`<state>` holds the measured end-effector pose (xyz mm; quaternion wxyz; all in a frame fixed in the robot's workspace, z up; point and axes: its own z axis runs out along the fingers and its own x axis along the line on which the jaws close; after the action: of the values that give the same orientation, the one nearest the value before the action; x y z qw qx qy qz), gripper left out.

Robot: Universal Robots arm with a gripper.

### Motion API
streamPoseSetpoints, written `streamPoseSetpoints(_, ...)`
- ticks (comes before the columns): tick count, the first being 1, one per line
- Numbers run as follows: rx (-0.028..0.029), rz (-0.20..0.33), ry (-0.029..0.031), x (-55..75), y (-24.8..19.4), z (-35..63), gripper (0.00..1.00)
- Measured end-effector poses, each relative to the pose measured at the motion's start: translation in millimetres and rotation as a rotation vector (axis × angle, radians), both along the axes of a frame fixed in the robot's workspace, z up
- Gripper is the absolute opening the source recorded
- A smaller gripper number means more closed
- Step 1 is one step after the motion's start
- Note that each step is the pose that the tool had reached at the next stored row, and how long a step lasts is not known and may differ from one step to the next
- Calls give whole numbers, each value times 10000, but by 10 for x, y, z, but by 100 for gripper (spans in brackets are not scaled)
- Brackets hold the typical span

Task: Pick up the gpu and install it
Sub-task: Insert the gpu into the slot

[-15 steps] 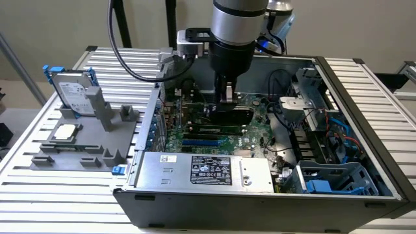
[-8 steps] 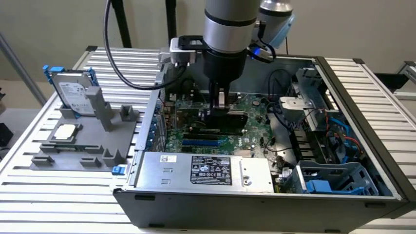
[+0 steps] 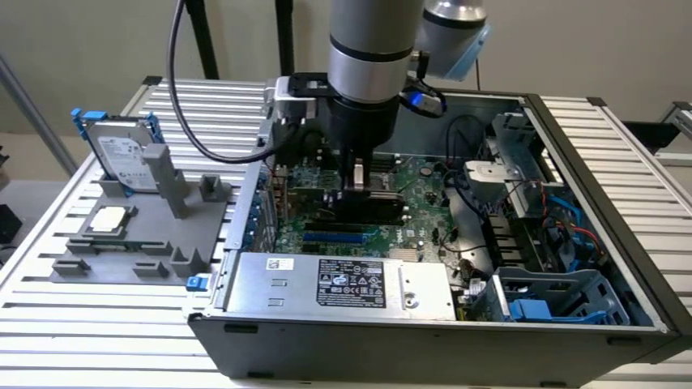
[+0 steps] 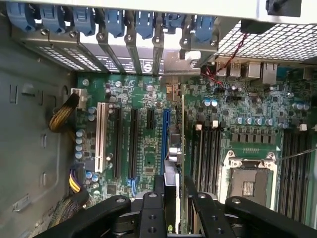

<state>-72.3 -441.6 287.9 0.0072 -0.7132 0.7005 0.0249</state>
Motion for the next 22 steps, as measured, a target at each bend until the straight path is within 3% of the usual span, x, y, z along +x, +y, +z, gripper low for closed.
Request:
streamPoseSetpoints(11,22,-288,-1,-107,-7,-195,0)
streamPoseSetpoints(14,85,-298,-1,-128,-31,-226,0)
streamPoseSetpoints(19,251,-348,2,-130,-104,-234,0)
streamPoseSetpoints(22,265,-359,2,-135,-111,-235,0)
